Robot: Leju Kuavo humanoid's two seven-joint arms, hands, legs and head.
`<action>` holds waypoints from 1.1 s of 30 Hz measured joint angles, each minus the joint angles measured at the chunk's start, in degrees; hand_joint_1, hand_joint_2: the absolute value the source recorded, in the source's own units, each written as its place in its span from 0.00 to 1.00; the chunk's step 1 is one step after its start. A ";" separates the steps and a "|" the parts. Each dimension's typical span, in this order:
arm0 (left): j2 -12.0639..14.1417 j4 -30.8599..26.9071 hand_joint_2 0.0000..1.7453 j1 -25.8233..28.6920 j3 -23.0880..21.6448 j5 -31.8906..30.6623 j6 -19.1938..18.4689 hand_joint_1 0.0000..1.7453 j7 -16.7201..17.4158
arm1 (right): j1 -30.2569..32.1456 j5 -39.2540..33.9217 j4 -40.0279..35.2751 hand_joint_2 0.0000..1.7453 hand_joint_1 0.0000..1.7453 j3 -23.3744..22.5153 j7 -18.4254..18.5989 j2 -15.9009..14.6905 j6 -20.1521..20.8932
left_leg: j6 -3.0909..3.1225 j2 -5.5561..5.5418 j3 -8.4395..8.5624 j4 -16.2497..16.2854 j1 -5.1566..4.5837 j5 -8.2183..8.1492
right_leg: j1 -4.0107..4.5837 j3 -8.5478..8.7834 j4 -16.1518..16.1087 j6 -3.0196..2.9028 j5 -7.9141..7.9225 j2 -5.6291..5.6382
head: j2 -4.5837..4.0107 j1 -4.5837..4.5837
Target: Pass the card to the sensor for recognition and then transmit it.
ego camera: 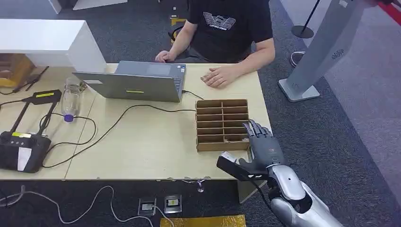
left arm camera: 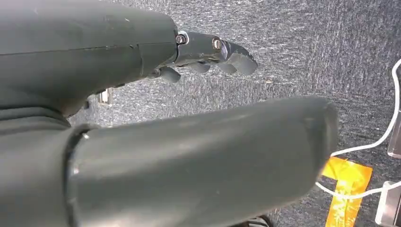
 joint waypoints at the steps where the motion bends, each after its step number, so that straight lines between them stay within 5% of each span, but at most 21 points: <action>1: -0.02 0.00 0.00 0.00 0.00 -0.26 -0.02 0.00 -0.02 | -0.04 0.00 0.24 1.00 0.00 0.00 -0.07 0.22 0.02 | 0.00 0.00 0.00 0.00 0.00 0.00 | 0.00 0.00 0.00 0.00 0.00 0.00 | 0.00 0.02; 33: 0.31 0.02 0.00 0.00 -1.27 -2.14 -1.44 0.00 -1.03 | -4.74 6.03 7.10 1.00 0.00 1.71 -6.49 5.94 3.73 | -0.01 -0.01 0.01 0.00 0.01 0.01 | 0.01 0.00 0.03 -0.02 -0.01 -0.02 | 0.00 0.02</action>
